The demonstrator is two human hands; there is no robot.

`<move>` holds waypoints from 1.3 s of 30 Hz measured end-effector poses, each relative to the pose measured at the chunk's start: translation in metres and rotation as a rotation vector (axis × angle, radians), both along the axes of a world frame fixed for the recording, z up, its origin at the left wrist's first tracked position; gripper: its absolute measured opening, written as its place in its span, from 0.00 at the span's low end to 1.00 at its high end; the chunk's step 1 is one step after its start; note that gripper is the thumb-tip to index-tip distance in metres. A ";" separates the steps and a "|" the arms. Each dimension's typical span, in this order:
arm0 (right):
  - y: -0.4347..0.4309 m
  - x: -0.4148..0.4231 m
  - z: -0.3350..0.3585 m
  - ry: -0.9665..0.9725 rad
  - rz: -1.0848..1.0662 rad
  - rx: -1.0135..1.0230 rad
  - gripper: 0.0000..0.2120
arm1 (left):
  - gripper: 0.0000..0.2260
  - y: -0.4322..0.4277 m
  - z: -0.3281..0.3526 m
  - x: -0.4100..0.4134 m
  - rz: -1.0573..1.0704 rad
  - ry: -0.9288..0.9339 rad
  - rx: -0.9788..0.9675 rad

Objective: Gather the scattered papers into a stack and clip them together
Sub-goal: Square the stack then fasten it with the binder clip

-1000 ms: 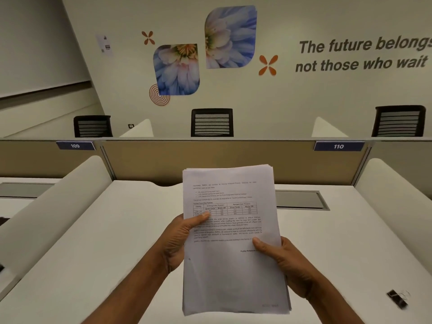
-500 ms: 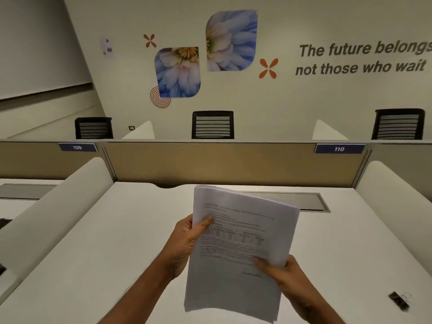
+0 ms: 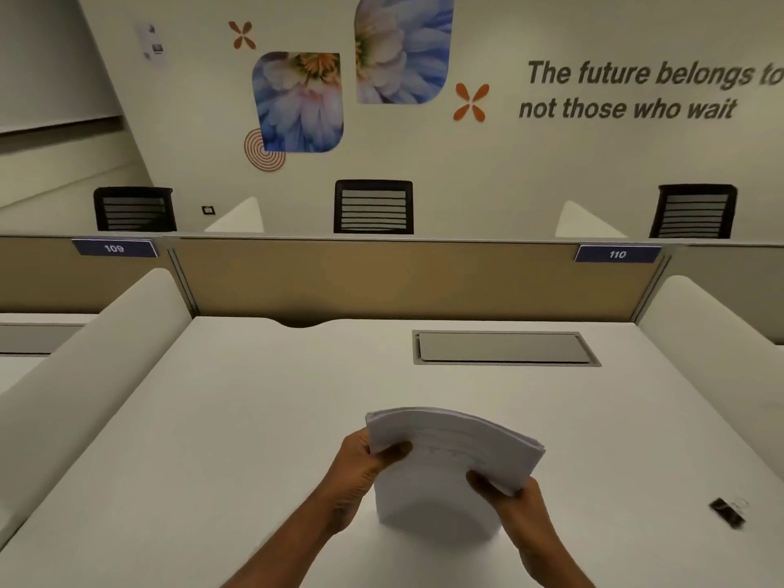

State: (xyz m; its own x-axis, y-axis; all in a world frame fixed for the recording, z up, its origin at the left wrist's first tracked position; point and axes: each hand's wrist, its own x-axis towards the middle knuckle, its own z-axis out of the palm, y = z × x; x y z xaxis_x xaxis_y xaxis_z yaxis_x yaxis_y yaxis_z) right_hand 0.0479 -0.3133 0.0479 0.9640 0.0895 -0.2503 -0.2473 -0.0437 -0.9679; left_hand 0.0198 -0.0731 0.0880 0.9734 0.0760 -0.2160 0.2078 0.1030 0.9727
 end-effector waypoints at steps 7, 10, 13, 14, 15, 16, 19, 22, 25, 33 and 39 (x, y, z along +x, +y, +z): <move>0.001 -0.003 0.006 -0.059 -0.023 0.010 0.16 | 0.15 0.002 -0.001 0.013 -0.041 -0.004 0.012; -0.005 0.001 0.007 -0.073 -0.039 0.010 0.12 | 0.11 -0.003 0.003 0.014 -0.027 -0.030 0.007; -0.009 0.003 0.004 -0.059 -0.017 0.011 0.13 | 0.12 -0.009 0.001 0.013 -0.014 -0.013 0.012; -0.010 0.003 0.004 -0.049 0.001 0.007 0.12 | 0.12 -0.011 -0.001 0.012 -0.012 -0.004 0.014; -0.011 0.003 0.002 -0.045 0.027 0.000 0.11 | 0.13 -0.014 -0.002 0.012 -0.009 0.006 0.014; -0.012 0.005 0.002 -0.045 0.055 -0.011 0.11 | 0.13 -0.016 -0.002 0.012 -0.006 0.014 0.012; -0.017 0.009 0.002 -0.052 0.104 -0.078 0.10 | 0.14 -0.023 0.000 0.011 0.026 0.024 0.017; -0.020 0.011 0.002 -0.023 0.142 -0.140 0.06 | 0.18 -0.027 0.001 0.009 0.040 0.033 0.040; -0.022 0.011 0.003 0.005 0.151 -0.154 0.07 | 0.18 -0.031 0.005 0.010 0.051 0.051 0.104; -0.030 0.020 0.037 0.082 0.097 0.115 0.18 | 0.13 -0.035 0.047 0.036 -0.011 -0.012 0.172; -0.045 0.011 0.043 0.320 0.008 0.387 0.18 | 0.16 -0.040 0.065 0.067 -0.245 0.086 0.131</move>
